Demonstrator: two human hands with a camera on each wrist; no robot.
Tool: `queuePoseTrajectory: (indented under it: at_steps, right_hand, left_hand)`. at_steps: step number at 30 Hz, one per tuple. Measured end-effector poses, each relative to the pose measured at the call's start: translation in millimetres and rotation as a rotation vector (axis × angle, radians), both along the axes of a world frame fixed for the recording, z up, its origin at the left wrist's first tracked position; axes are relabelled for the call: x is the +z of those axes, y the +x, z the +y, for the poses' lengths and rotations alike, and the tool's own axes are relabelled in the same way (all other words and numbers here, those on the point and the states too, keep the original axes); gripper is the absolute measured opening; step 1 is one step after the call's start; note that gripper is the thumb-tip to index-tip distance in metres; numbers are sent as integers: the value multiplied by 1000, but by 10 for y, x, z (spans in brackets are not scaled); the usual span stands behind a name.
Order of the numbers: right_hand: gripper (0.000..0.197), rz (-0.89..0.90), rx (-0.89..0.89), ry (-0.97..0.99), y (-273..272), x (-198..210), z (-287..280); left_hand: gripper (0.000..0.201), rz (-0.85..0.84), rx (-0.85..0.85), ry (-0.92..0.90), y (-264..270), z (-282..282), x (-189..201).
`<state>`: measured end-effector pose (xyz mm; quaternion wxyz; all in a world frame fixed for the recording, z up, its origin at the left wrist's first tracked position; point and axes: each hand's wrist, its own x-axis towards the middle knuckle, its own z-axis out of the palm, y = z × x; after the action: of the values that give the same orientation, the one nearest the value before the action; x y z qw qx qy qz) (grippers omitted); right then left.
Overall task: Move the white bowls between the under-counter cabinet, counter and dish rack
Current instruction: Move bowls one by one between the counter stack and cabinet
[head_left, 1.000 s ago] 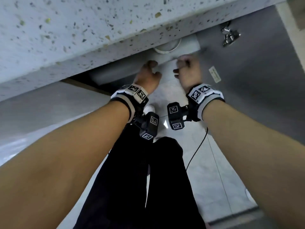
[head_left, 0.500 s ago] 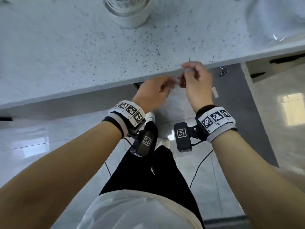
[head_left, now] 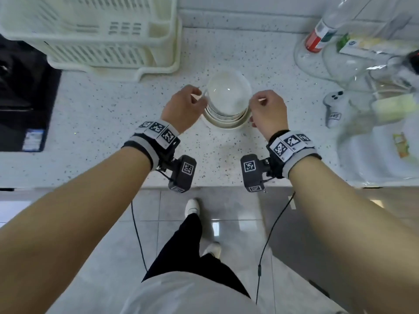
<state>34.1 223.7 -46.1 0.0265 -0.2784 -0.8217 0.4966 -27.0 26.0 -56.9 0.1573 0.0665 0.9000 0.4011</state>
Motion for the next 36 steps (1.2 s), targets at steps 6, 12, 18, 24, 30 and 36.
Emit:
queuePoseTrajectory:
  at_steps: [6, 12, 18, 24, 30, 36]
  right_hand:
    - [28, -101, 31, 118, -307, -151, -10]
    - [27, -7, 40, 201, -388, -163, 4]
    - [26, 95, -31, -4, -317, 63, 19]
    - [44, 22, 4, -443, 257, 436, -10]
    - [67, -94, -77, -717, 1113, 462, 10]
    - [65, -121, -110, -775, 1960, 431, 132]
  left_hand:
    - [43, -62, -115, -114, -415, 226, 15]
    - [32, -38, -168, -159, -491, 339, 68]
    - [18, -64, -84, 27, -408, 334, 319]
    - [16, -252, -44, 203, 12, 347, 668]
    - [17, -378, -16, 154, 769, 443, 746]
    - [23, -400, -94, 109, 1605, 548, 761]
